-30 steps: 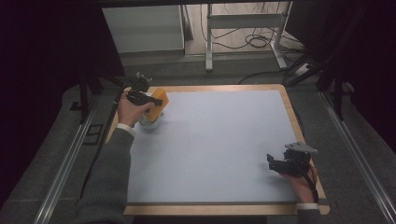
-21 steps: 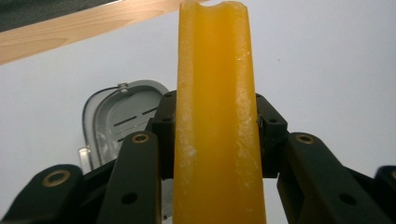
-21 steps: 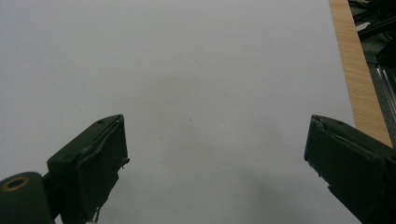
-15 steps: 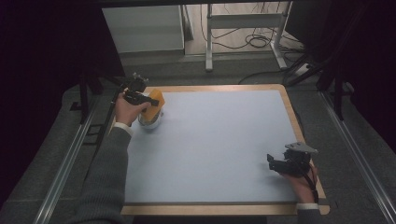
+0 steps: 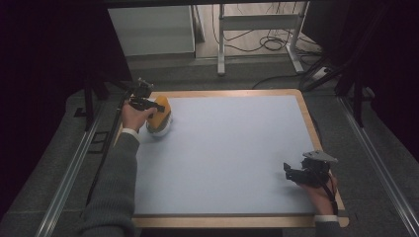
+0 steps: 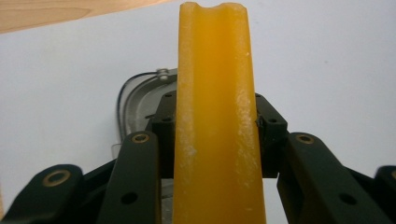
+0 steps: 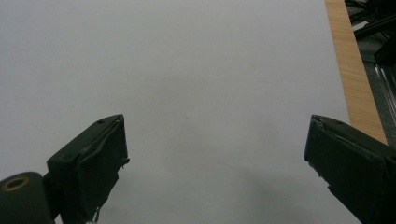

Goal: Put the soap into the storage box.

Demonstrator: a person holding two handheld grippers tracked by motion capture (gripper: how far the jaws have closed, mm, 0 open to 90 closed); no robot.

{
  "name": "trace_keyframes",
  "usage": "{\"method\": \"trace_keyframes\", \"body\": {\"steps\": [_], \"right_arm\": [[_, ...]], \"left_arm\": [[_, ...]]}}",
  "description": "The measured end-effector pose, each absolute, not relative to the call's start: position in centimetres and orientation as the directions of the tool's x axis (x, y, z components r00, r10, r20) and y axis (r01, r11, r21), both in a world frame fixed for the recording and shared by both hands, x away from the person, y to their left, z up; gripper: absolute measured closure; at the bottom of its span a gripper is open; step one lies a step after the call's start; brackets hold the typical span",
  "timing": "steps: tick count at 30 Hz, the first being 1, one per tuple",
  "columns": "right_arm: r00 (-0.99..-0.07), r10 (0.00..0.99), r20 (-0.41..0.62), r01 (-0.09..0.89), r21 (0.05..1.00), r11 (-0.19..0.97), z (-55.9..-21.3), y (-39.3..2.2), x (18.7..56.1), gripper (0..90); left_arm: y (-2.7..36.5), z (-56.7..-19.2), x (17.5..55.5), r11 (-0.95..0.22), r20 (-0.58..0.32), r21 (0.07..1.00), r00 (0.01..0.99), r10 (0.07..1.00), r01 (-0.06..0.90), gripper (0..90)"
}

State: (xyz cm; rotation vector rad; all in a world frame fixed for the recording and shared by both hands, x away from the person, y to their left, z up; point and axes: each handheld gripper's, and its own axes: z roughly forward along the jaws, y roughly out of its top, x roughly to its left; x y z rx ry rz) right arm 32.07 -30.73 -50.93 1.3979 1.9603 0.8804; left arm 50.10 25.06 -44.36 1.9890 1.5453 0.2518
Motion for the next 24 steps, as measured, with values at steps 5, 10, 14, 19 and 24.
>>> {"method": "trace_keyframes", "body": {"steps": [5, 10, 14, 19, 24], "right_arm": [[-0.29, 0.954, -0.074, 0.58, 0.779, 0.237, -51.0, -30.8, 32.1, 6.0], [-0.29, 0.954, -0.075, 0.58, 0.779, 0.238, -51.0, -30.8, 32.1, 6.0], [-0.289, 0.954, -0.075, 0.581, 0.778, 0.237, -51.0, -30.8, 32.1, 6.1], [-0.29, 0.954, -0.076, 0.584, 0.776, 0.24, -51.0, -30.8, 32.1, 6.0], [-0.295, 0.952, -0.079, 0.585, 0.773, 0.245, -51.1, -30.7, 32.1, 6.1]], "left_arm": [[25.7, -45.0, 50.3, -0.114, -0.218, 0.557, 0.278, 0.935, 0.822, 61.0], [25.8, -45.6, 50.5, -0.107, -0.219, 0.552, 0.267, 0.938, 0.827, 61.0], [25.9, -46.2, 50.6, -0.096, -0.225, 0.545, 0.256, 0.94, 0.833, 61.0], [26.1, -47.0, 50.6, -0.08, -0.244, 0.546, 0.249, 0.937, 0.834, 60.9], [26.4, -45.5, 49.9, -0.022, -0.229, 0.628, 0.212, 0.95, 0.778, 45.4]]}}
